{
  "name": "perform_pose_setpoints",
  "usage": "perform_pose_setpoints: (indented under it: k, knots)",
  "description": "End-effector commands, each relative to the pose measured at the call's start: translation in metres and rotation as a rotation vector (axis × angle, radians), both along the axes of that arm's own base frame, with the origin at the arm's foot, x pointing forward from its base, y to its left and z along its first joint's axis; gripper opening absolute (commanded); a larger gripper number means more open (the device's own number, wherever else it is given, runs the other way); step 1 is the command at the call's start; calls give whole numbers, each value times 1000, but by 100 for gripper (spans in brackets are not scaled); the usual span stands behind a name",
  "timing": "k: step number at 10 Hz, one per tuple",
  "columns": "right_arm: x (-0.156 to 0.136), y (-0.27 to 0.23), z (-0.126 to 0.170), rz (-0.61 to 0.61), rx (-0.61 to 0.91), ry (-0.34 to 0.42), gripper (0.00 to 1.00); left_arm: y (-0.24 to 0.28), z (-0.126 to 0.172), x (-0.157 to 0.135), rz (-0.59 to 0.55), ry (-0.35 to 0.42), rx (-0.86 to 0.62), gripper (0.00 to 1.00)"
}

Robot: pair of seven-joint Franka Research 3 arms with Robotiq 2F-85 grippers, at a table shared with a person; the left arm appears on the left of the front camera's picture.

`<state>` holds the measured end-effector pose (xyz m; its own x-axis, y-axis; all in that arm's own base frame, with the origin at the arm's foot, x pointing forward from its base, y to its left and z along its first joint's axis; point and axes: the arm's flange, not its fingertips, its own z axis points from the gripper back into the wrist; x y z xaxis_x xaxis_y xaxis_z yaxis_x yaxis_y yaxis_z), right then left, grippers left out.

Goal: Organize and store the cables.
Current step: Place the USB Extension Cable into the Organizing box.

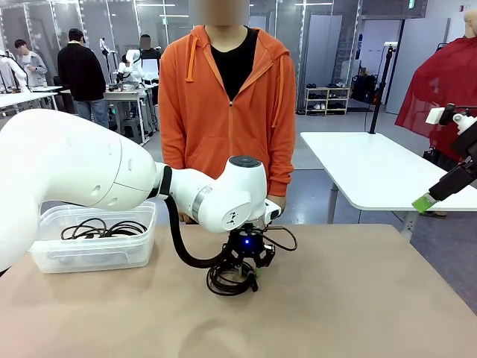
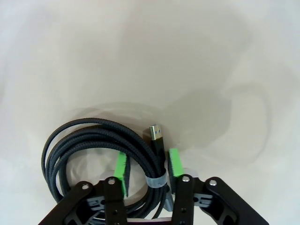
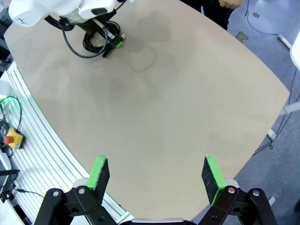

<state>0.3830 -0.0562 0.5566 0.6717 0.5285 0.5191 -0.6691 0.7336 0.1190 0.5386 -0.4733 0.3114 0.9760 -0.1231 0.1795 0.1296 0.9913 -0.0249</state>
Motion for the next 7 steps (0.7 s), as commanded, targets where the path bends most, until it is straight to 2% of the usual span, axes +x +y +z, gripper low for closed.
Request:
perform_pose_setpoints:
  k: [1, 6, 7]
  knots:
    - [0, -2, 1, 3, -10, 2, 100, -5, 4, 2, 31, 23, 7, 0]
    - [0, -2, 1, 3, -10, 2, 100, -4, 11, 1, 16, 49, -5, 0]
    - [0, -2, 1, 3, -10, 2, 100, 0, 23, 2, -33, 76, -18, 0]
